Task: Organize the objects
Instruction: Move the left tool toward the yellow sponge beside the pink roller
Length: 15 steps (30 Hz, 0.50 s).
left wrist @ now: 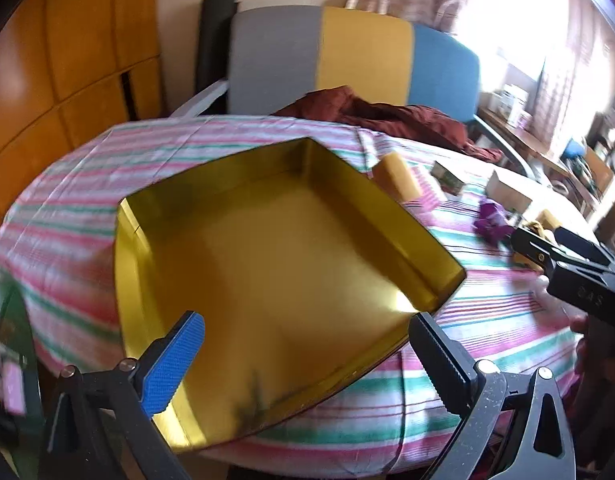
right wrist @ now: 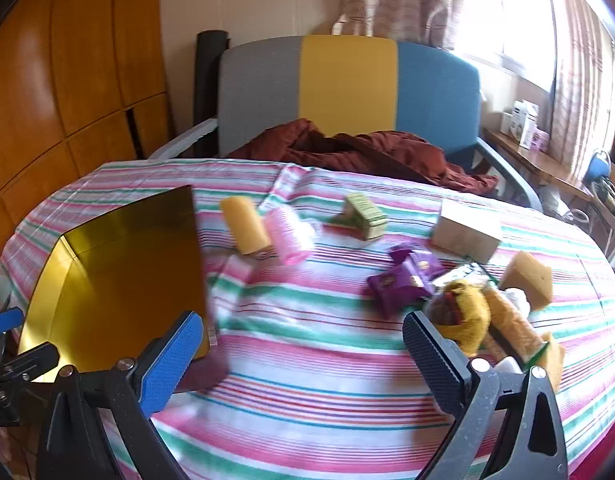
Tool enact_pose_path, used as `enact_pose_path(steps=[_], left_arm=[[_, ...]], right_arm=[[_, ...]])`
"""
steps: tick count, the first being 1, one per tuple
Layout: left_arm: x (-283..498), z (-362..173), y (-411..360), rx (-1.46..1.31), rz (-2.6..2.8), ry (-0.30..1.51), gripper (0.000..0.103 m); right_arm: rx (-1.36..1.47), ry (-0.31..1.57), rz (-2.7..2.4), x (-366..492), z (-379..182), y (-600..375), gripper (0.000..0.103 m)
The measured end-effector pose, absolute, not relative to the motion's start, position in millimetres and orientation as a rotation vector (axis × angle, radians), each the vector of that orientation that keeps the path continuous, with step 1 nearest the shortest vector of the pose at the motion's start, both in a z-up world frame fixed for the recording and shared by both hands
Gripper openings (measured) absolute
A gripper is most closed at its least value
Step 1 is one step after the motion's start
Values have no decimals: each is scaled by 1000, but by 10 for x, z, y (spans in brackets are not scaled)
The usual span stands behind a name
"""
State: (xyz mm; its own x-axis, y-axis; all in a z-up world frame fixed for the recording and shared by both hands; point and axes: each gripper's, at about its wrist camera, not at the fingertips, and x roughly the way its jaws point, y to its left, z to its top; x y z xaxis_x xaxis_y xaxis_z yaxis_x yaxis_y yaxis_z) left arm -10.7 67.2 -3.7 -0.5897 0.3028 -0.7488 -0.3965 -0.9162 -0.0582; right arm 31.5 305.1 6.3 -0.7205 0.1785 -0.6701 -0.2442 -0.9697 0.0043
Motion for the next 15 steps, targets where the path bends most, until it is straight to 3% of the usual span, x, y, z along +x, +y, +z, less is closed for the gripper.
enact_pose_path(steps=[10, 15], left_arm=[[-513, 280, 1227, -1011, 2378, 324, 102], [-884, 404, 1522, -997, 2324, 316, 94]], right_arm=[[-1069, 186, 2643, 370, -28, 3459, 102], [-1107, 194, 2669, 234, -17, 3512, 102]])
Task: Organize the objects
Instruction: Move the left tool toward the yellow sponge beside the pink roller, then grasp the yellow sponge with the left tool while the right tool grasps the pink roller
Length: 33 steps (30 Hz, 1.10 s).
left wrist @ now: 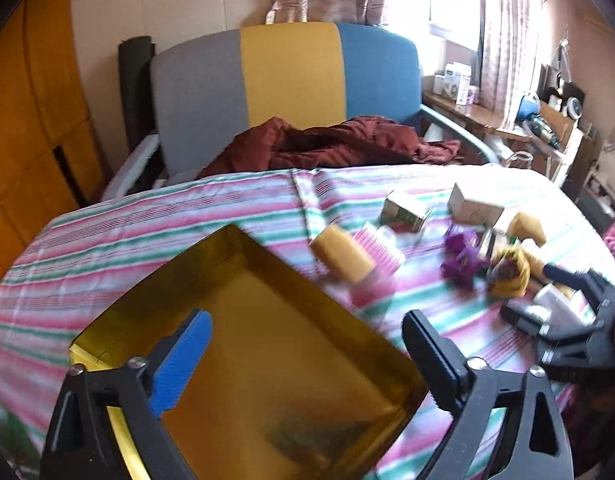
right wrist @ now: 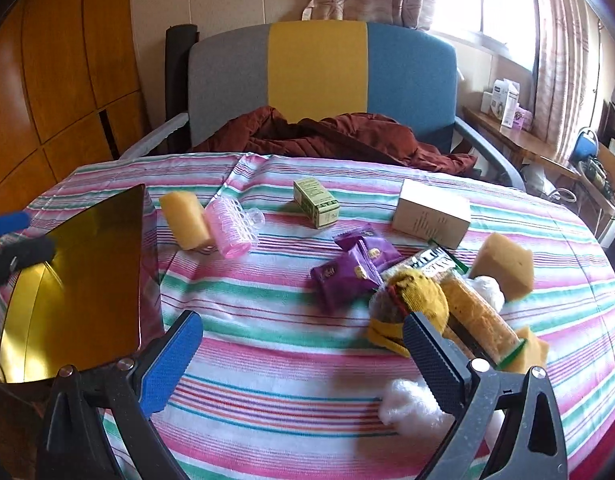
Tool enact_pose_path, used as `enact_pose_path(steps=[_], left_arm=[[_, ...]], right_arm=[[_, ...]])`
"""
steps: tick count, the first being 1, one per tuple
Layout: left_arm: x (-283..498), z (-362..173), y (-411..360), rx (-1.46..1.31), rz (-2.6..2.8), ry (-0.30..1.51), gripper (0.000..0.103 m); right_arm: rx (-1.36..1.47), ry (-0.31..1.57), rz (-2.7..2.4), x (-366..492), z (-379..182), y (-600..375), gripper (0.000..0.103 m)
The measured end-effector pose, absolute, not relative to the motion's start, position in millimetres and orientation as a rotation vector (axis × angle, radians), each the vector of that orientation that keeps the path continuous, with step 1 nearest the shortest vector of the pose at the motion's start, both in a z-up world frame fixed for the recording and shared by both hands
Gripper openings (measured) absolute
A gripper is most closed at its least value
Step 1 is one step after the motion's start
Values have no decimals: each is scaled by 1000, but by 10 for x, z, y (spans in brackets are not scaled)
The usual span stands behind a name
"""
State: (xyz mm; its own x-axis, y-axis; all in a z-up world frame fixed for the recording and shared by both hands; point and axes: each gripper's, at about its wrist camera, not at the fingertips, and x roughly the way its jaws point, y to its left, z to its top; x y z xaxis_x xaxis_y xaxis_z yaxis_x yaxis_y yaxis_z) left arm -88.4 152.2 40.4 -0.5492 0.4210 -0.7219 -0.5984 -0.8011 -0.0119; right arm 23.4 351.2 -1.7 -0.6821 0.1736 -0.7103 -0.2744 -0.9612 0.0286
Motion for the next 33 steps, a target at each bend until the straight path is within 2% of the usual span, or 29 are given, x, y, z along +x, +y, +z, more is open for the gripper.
enact_pose_path(steps=[6, 11, 16, 19, 20, 24, 33], left_arm=[[-1307, 388, 1861, -1030, 2263, 277, 93], [-1638, 192, 2174, -1097, 2181, 294, 82], [-1875, -82, 2433, -1156, 2121, 372, 79], [-2022, -249, 2491, -1246, 2077, 356, 53], [-2063, -309, 2500, -1276, 2049, 333, 41], [-2059, -322, 2453, -1259, 2020, 269, 36], [-1962, -266, 2414, -1166, 1942, 259, 35]], right_arm=[[-1123, 133, 2723, -20, 33, 3484, 102], [-1183, 99, 2749, -181, -30, 3436, 102], [-1222, 41, 2766, -303, -74, 3430, 102], [-1246, 36, 2770, -378, -111, 3464, 102], [-1258, 34, 2770, -419, -126, 3473, 102], [-1303, 16, 2786, -582, -186, 3477, 101], [-1460, -1, 2830, -1008, -381, 3501, 97]])
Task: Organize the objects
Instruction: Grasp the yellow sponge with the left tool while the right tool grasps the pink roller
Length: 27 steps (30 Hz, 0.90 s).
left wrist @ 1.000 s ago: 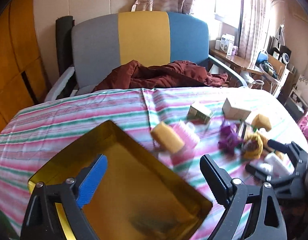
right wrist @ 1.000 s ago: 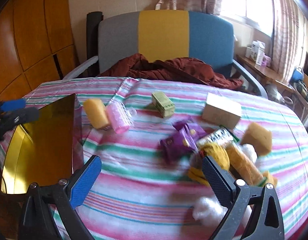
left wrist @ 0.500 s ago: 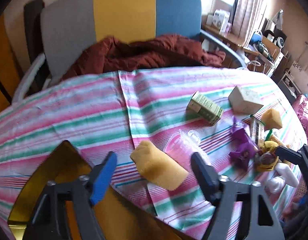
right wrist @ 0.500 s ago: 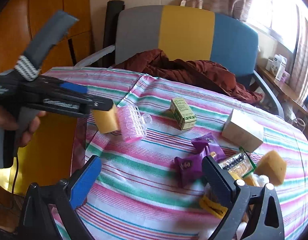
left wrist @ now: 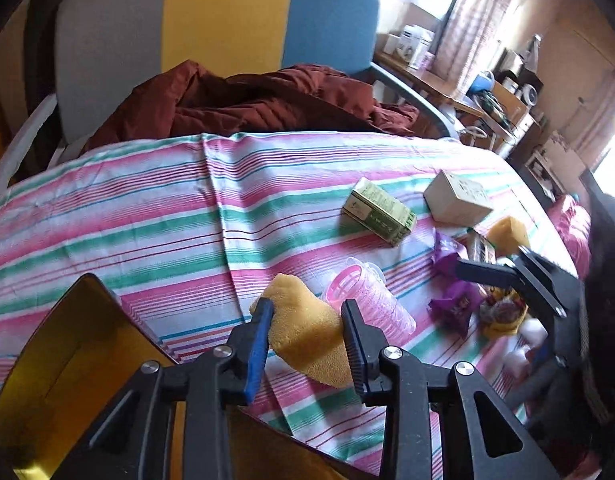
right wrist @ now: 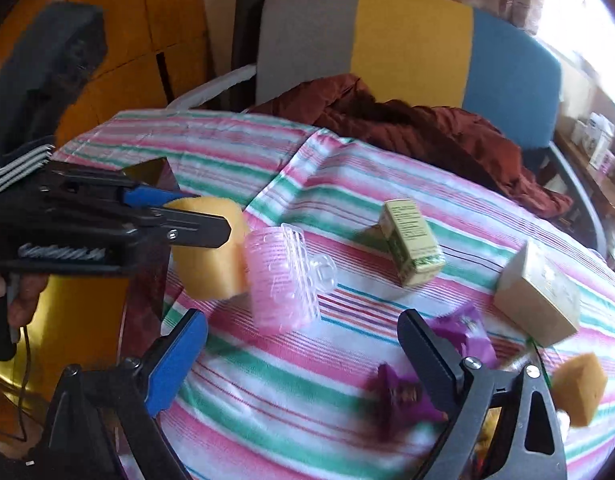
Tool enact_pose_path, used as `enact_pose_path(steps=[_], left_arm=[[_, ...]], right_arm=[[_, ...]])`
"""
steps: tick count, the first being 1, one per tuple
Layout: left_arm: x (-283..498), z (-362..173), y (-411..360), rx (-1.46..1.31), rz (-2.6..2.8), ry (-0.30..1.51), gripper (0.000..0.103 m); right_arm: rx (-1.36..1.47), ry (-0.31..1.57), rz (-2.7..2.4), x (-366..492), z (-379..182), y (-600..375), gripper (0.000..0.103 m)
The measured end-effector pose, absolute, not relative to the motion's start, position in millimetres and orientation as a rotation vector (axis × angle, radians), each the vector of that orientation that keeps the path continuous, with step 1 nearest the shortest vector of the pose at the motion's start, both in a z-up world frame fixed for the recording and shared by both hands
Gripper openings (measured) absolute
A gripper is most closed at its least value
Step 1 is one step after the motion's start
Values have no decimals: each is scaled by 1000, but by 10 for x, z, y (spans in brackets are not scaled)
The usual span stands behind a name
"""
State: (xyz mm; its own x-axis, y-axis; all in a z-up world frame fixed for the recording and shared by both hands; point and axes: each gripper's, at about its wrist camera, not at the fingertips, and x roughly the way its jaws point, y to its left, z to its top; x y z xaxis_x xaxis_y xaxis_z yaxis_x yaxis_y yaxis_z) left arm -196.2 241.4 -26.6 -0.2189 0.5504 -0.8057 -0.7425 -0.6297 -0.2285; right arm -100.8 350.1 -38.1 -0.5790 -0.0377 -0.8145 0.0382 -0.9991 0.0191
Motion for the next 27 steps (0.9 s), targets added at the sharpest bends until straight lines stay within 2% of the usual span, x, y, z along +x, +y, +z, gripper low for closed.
enact_pose_path(steps=[8, 9, 11, 12, 13, 14, 19, 27], left_arm=[[-1807, -266, 2521, -1072, 1841, 376, 35], [-1807, -271, 2522, -1073, 1840, 378, 35], [-1834, -281, 2503, -1081, 1841, 364, 35], [-1841, -282, 2493, -1084, 1839, 359, 35], [-1838, -285, 2485, -1085, 1836, 357, 34], [-1823, -285, 2483, -1083, 1827, 360, 34], [-1743, -262, 2479, -1080, 1833, 361, 32], [-1590, 45, 2154, -1066, 1923, 238, 30]], right_arm=[[1482, 236, -2522, -1211, -570, 3424, 96], [1485, 243, -2499, -1215, -591, 3427, 94], [1499, 264, -2454, -1209, -636, 3412, 78], [1499, 300, -2463, -1186, -651, 3409, 74], [1497, 302, -2465, -1170, -650, 3429, 68], [1492, 267, -2465, -1158, -638, 3467, 67], [1517, 207, -2496, -1086, -635, 3538, 66], [1518, 73, -2644, -923, -447, 3832, 65]])
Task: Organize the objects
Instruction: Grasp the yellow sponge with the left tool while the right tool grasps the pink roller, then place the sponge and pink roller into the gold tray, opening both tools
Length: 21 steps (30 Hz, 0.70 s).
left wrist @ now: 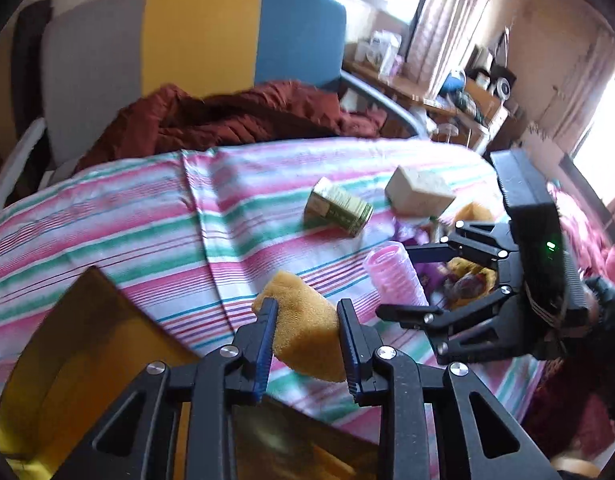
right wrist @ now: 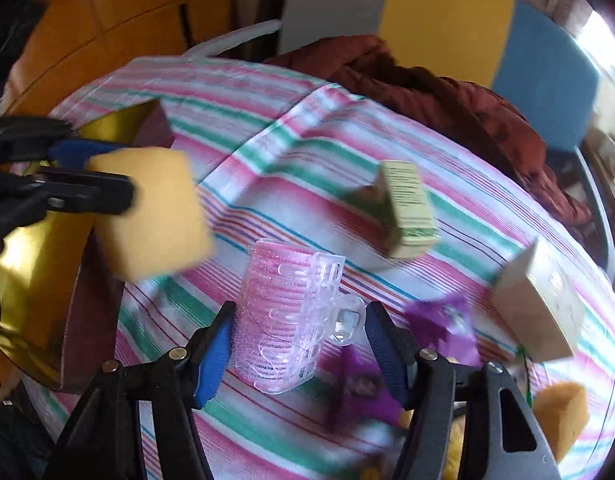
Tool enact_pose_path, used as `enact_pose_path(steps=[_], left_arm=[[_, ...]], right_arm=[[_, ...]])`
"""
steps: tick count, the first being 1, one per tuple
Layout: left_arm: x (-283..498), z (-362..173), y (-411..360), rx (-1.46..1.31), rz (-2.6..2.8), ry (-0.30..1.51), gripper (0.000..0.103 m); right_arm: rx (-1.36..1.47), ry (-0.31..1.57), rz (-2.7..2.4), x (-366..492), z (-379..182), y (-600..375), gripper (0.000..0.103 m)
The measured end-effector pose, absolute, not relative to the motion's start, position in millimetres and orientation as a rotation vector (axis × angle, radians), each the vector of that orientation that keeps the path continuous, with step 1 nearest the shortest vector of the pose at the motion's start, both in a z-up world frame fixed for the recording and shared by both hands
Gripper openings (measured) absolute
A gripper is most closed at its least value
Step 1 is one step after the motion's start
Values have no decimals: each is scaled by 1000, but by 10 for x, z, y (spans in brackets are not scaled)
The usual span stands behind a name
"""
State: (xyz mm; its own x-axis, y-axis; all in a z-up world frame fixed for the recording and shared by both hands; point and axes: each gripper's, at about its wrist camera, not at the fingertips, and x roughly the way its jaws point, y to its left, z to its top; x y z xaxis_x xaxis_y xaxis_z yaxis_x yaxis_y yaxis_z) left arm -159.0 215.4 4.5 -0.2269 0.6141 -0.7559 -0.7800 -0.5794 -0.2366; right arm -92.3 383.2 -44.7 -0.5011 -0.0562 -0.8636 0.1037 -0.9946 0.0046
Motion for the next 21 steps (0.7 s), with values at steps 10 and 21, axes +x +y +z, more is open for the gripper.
enact_pose_path(steps=[10, 21], left_arm=[[-1059, 529, 993, -1060, 2150, 117, 33], [-512, -109, -129, -1320, 2297, 25, 42]], right_arm=[[1247, 21, -2633, -694, 82, 3149, 65], [1287, 177, -2534, -1222, 19, 2000, 65]])
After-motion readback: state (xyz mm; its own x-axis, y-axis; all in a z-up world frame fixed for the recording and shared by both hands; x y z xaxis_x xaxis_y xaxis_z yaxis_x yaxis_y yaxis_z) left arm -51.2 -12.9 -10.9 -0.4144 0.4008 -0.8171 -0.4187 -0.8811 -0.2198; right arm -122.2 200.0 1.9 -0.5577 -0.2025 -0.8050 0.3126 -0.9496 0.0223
